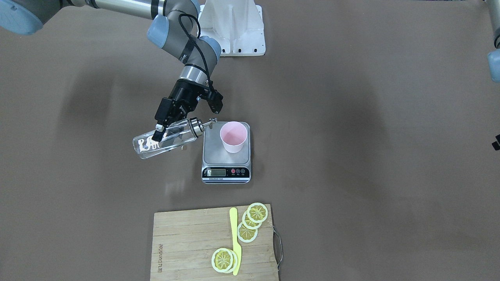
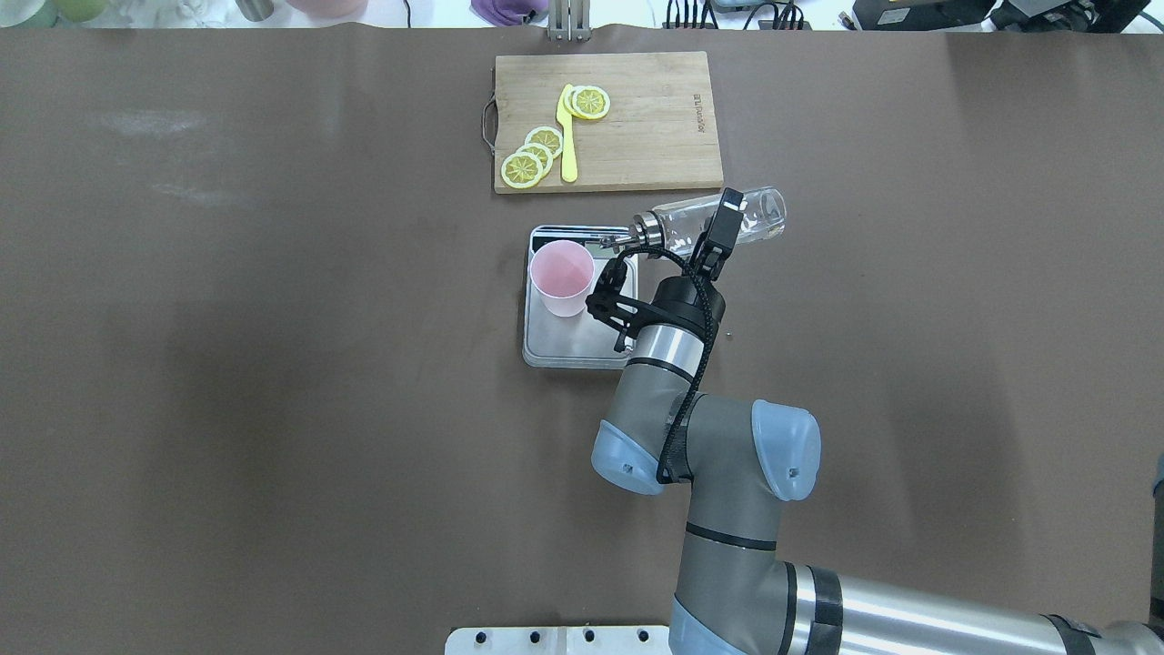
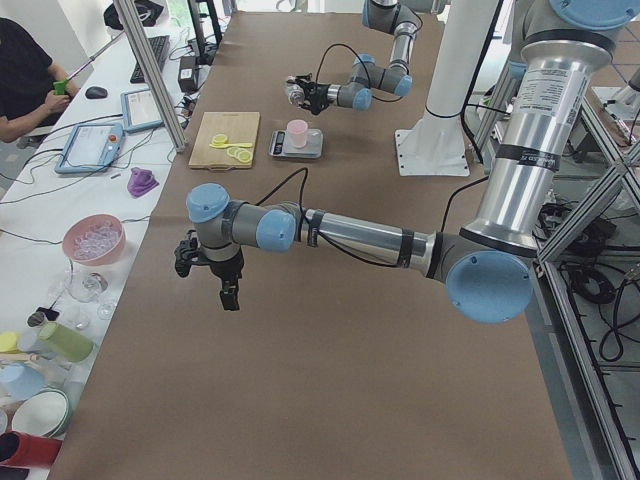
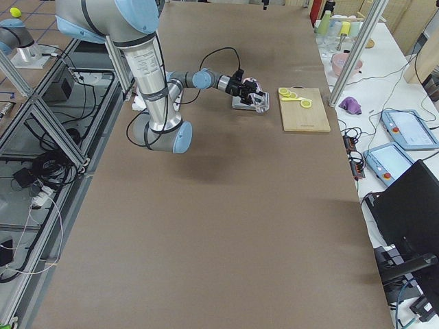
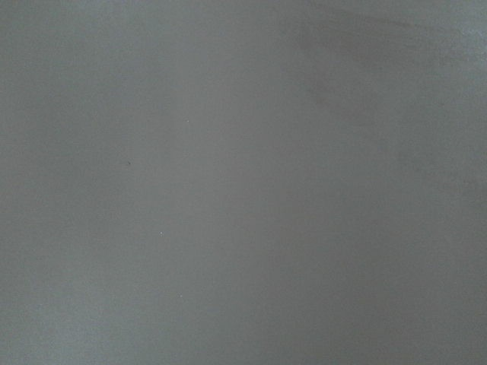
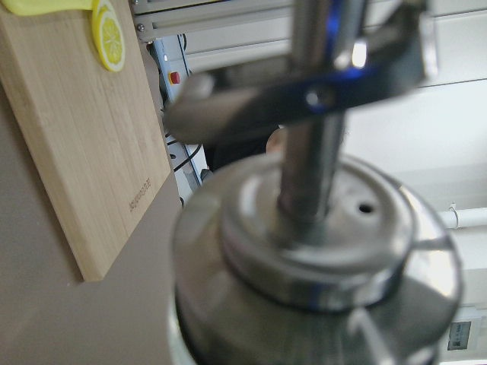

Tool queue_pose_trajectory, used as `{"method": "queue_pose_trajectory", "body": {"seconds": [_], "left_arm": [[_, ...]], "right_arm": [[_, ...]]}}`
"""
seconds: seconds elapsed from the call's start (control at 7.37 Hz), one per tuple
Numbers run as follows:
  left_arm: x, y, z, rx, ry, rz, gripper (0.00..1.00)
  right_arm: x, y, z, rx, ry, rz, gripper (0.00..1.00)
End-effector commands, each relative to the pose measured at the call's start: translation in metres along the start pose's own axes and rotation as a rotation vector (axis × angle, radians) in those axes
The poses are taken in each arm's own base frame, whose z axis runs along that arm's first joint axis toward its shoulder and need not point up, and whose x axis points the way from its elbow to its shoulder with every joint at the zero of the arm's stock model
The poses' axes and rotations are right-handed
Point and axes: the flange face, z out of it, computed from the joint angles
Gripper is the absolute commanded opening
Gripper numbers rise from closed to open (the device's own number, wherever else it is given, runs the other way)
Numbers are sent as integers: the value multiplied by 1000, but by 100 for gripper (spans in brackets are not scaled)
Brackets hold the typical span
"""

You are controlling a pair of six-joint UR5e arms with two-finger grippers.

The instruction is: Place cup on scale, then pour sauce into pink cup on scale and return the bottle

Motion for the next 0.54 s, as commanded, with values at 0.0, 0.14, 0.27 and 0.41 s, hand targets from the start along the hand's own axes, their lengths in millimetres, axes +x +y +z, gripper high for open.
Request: {"method": "queue_pose_trajectory", "body": {"seconds": [0.0, 0.14, 0.27, 0.41], "left_arm": [[0, 0, 0, 0, 0, 0, 98], [0, 0, 0, -1, -1, -1, 98], [0, 0, 0, -2, -1, -1, 98], [0, 0, 0, -2, -1, -1, 98]], "right_arm": [[2, 0, 2, 14, 31, -13, 0], [2, 1, 3, 25, 46, -16, 0], [1, 4, 5, 30, 56, -23, 0], [2, 4, 5, 36, 64, -23, 0]]}}
